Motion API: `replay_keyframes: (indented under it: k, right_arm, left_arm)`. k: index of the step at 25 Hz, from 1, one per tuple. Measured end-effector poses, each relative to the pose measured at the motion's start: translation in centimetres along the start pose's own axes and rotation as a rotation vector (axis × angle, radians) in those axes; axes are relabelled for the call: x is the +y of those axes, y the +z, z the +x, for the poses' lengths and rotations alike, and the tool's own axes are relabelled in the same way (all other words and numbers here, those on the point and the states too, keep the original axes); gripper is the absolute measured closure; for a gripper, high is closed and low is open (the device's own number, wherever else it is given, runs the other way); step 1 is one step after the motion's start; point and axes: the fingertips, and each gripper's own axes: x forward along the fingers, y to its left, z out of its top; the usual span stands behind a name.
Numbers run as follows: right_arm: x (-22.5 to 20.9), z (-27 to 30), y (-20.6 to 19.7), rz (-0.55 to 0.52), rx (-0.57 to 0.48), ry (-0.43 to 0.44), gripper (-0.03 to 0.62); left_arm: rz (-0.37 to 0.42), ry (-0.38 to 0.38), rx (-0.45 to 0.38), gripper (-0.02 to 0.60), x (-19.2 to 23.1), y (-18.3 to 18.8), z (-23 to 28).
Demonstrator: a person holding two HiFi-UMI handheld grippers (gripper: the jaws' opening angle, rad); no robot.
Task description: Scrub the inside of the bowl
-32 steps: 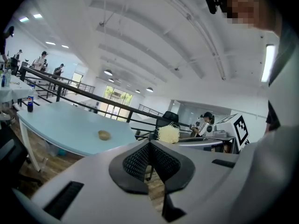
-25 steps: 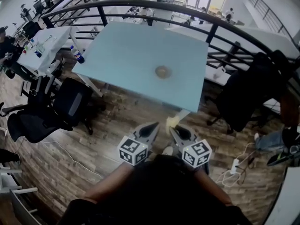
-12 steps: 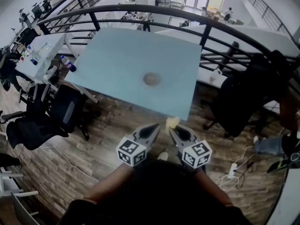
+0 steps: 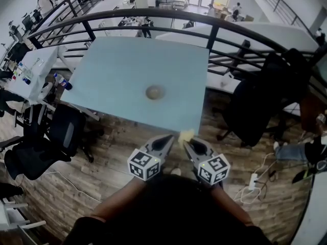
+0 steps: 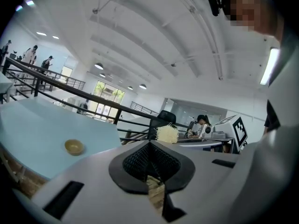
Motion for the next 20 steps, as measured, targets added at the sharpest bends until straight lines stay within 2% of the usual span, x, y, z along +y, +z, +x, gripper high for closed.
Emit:
replay_keyframes:
  k: [9,20]
  right_arm:
    - [-2.5,5.1,2.2,0.039,0.007,-0.049,0.528]
    - [-3.5,15.7,5.8,0.083,-0.018,-0.085,0.528]
  left_arm:
    - [0.009,-0.05,0.008,0.584,5.1,2.9,2.5]
    - [0.066,-0.077,0.066,0.584,15.6,6.8,3.6]
